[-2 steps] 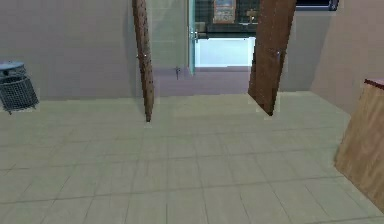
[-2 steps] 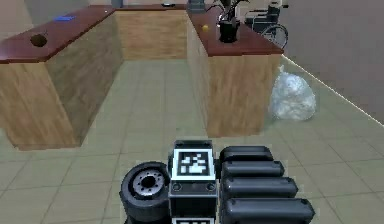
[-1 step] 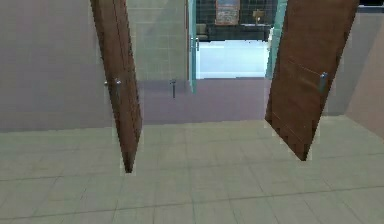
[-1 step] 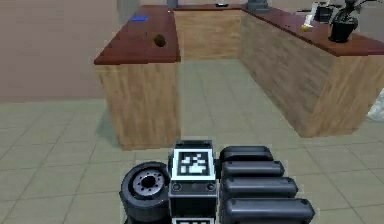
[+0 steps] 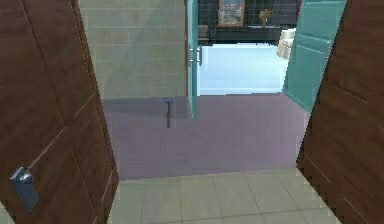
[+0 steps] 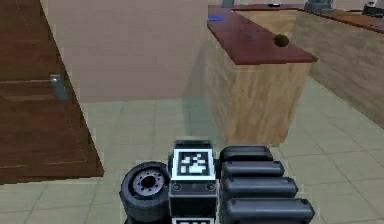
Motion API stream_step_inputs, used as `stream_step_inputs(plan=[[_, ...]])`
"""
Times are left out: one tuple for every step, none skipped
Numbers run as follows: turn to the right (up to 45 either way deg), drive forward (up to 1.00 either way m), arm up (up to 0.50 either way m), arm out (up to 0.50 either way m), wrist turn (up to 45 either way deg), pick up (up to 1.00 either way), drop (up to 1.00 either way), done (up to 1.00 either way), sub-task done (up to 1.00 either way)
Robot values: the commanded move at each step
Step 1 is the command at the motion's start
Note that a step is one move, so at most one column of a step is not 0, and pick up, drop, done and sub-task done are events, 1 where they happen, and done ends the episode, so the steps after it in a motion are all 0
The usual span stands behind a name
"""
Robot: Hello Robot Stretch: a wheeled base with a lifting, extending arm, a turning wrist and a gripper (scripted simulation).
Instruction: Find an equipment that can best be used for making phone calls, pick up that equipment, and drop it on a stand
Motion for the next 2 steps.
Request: stream_step_inputs(plan=[[-9.0,0.0,0.0,0.0,0.0,0.0,0.0,0.0,0.0],[0.0,0.35,0.0,0.0,0.0,0.0,0.0,0.0,0.0]])
